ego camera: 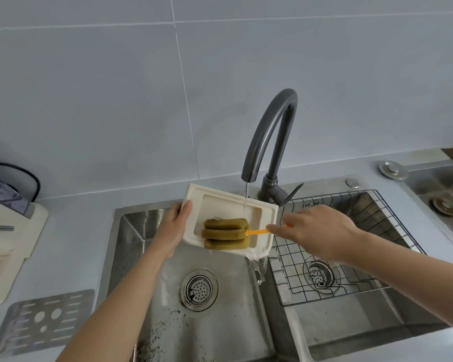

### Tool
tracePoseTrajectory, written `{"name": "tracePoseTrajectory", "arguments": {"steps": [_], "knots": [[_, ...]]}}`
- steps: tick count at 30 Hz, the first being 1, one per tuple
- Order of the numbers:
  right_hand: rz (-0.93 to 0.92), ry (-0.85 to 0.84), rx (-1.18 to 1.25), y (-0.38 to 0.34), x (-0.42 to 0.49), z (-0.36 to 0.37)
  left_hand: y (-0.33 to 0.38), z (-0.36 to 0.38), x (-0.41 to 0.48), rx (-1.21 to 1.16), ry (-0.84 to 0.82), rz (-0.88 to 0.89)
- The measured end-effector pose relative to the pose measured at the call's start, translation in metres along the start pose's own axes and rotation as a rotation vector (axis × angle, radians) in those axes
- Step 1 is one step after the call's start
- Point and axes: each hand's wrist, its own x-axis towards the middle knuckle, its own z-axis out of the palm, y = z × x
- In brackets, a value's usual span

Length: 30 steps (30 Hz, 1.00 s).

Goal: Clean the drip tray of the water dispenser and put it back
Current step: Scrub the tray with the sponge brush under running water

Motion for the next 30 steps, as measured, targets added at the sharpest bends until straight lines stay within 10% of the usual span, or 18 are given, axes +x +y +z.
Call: {"name": "tracePoseTrajectory", "arguments": {"steps": [30], "knots": [[0.355,-0.070,0.049,-0.005,-0.001,0.014,-0.009,-0.016,0.003,0.038,0.169,-0.012]]}}
